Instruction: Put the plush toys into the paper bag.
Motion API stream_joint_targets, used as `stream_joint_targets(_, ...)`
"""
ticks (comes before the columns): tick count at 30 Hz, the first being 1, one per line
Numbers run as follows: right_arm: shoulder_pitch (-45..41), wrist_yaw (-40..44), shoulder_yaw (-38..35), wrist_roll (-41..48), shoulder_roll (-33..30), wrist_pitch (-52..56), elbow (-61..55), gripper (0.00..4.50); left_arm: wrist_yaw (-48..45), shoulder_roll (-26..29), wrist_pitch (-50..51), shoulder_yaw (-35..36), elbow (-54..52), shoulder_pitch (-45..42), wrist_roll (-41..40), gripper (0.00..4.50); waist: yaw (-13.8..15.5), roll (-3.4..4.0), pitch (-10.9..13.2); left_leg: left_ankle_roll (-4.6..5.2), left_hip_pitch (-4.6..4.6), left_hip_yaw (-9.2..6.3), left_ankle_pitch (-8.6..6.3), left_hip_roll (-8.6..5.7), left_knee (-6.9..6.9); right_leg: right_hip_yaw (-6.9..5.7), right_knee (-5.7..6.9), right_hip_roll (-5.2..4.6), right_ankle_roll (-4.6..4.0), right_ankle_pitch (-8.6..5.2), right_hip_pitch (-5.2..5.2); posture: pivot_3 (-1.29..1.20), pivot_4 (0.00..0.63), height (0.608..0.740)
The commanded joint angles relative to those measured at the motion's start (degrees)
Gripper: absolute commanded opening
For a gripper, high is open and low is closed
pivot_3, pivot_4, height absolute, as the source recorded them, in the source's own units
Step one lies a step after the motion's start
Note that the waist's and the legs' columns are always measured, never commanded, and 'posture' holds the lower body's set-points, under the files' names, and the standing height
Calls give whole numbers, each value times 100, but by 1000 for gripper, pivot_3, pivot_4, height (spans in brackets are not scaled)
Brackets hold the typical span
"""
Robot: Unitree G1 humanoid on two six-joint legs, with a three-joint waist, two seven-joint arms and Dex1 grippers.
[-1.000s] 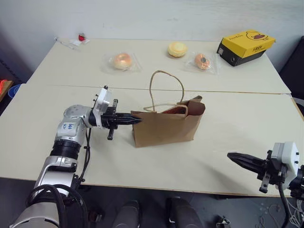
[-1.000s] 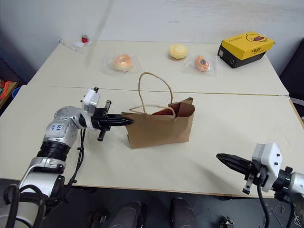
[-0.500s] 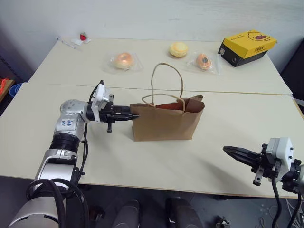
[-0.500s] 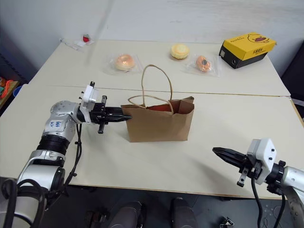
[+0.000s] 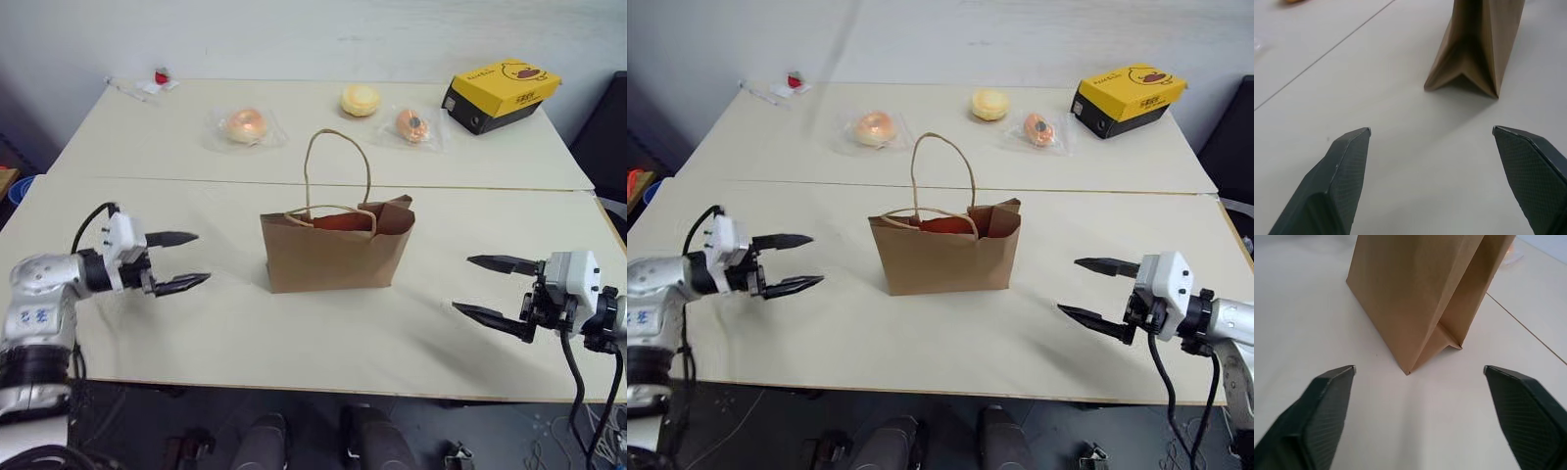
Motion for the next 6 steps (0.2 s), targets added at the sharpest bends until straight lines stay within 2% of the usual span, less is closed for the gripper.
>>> stream_joint_targets(1, -531, 79, 56, -184, -205, -251, 495, 4471, 528, 20, 246, 650, -928, 716, -208, 4188, 9, 0, 1, 0, -1, 0, 0, 0, 0, -1, -5, -1, 0, 0, 0, 0, 150, 740)
stream_joint_targets(6, -1002, 318, 370, -304, -270, -300, 917, 4471, 817, -45, 514, 987, -1627, 1390, -407, 4188, 92, 0, 1, 1, -1, -6, 0, 2, 0, -6, -10, -2, -2, -1, 1, 0, 150, 740)
